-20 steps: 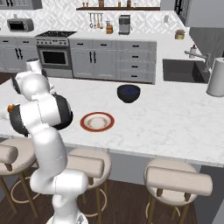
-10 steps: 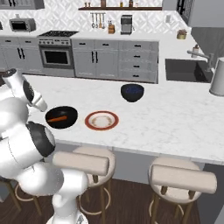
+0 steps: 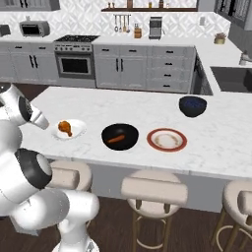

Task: Pick the chicken drumstick and carrot from their plates and place them in the bowl. Then put the bowl in the fridge.

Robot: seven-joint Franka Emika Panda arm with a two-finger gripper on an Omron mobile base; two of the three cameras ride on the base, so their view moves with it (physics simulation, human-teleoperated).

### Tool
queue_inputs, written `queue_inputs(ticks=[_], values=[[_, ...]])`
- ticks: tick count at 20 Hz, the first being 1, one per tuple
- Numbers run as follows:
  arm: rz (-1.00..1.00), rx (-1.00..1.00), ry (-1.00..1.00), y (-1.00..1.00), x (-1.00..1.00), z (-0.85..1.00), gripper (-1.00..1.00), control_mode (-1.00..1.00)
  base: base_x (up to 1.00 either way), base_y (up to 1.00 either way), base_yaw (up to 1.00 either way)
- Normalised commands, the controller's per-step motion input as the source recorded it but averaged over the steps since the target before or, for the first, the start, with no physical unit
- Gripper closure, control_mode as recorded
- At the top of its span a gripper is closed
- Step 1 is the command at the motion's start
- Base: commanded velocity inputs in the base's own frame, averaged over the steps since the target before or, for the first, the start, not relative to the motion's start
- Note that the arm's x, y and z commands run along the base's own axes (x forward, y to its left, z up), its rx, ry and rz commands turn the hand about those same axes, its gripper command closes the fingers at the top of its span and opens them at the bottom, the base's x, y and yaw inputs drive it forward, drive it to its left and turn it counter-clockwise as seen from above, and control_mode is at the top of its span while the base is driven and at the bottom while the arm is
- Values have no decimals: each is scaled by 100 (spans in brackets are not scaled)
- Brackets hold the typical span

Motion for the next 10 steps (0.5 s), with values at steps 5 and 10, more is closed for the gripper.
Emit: queue_inputs(ticks=[5,10], values=[[0,0,0,0,0,0,-100,100,47,38,-32],[-2,0,2,-11,78,-9,-100,-100,13,0,-5]])
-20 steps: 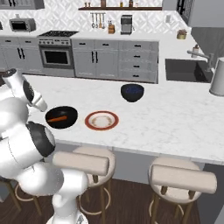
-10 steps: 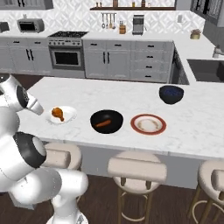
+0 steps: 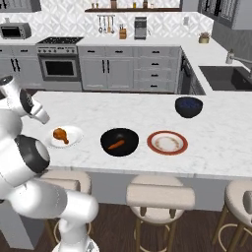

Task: Pick the chicken drumstick and carrot from their plates and place them in the bowl. Then put the bowl in the fridge.

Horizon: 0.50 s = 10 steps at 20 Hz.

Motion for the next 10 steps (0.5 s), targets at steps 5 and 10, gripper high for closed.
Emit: queue_inputs(ticks=[5,10], values=[[28,0,7,-42,82,-24,-100,-100,0,0,0],[47,-5,16,-19,62,-53,-100,-100,0,0,0]])
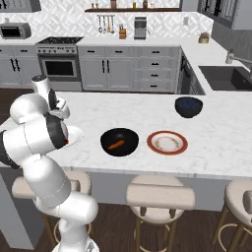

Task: Pick the chicken drumstick and carrot from their plates and place them in the bowl. Then put the bowl in the fridge.

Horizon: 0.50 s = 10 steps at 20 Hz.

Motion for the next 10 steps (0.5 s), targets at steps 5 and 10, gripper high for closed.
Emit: queue_inputs(ticks=[5,10], values=[[50,-4,12,20,6,-60,-100,-100,0,0,0],[21,-19,2,12,32,-61,-100,-100,0,0,0]])
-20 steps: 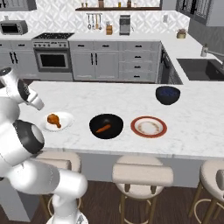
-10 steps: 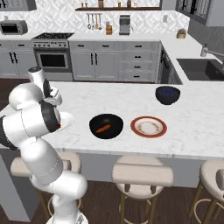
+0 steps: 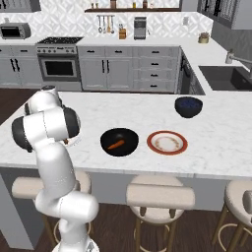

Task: Pick the chicken drumstick and carrot from their plates and place them in the bowl. Then put the bowl in the fridge.

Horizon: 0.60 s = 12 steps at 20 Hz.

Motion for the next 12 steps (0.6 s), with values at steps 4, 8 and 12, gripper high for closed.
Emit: queue_inputs(ticks=[4,8,12], values=[[12,-13,7,11,38,-44,-100,-100,0,0,0],[11,-5,4,7,33,-36,-100,-100,0,0,0],[11,-8,4,0,15,-39,100,-100,0,0,0]])
